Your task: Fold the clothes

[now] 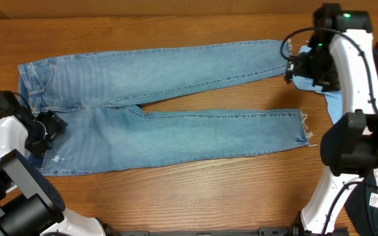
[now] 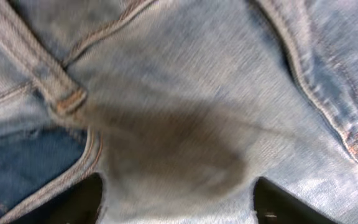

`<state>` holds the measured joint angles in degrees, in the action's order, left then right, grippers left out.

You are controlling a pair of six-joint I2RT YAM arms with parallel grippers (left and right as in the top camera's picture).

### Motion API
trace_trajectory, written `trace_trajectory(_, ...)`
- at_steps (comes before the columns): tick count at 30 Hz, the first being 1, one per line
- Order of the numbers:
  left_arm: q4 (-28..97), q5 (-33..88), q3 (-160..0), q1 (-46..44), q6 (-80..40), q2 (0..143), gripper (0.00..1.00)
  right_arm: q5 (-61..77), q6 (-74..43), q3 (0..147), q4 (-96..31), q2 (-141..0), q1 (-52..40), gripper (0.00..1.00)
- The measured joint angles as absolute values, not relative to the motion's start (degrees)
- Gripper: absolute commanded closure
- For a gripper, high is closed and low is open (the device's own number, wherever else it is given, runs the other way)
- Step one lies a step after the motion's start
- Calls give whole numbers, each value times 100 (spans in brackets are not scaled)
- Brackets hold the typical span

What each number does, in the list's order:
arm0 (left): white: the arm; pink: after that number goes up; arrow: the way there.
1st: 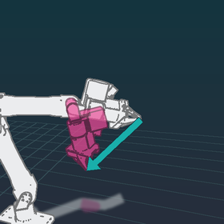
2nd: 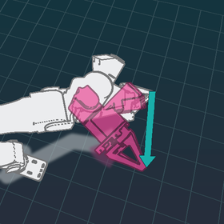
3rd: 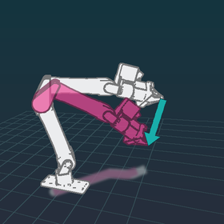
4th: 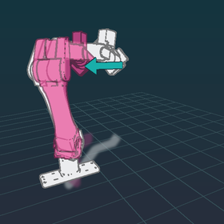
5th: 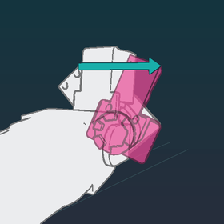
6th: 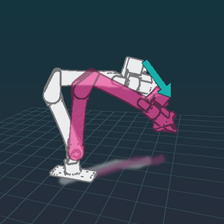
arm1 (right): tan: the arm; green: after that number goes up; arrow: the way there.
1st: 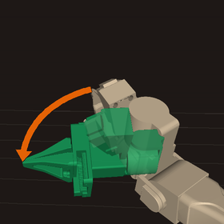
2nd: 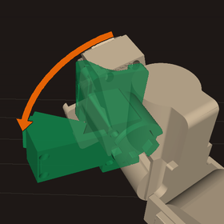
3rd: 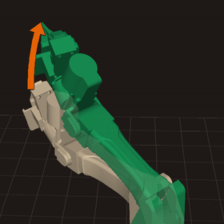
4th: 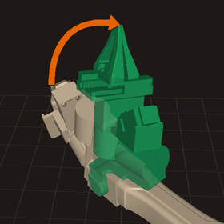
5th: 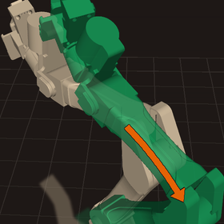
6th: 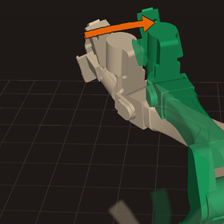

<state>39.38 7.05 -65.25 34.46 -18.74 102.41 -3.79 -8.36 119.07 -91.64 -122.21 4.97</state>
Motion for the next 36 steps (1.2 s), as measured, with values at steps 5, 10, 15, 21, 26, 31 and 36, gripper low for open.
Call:
trace_trajectory(5,4093,703,-6523,3378,-1828,10259,85,-331,-860,11907,-9360,-12171,600,0)
trace_trajectory(10,4143,694,-6442,3371,-1798,10283,96,-134,-878,11907,-9623,-11957,587,0)
trace_trajectory(15,4154,631,-6031,3371,-1863,10283,95,189,-880,11907,-9717,-11782,587,0)
trace_trajectory(21,3227,397,-5666,3371,-1953,10210,94,322,-875,11907,-9712,-11780,587,0)
trace_trajectory(26,2049,156,-5524,3371,-1984,10248,96,368,-880,11907,-9710,-11780,585,0)
trace_trajectory(31,1708,102,-5511,3371,-1994,10267,94,368,-880,11907,-9710,-11780,587,0)
trace_trajectory(36,2272,158,-5948,3371,-1925,10331,91,373,-880,11907,-9706,-11780,587,0)
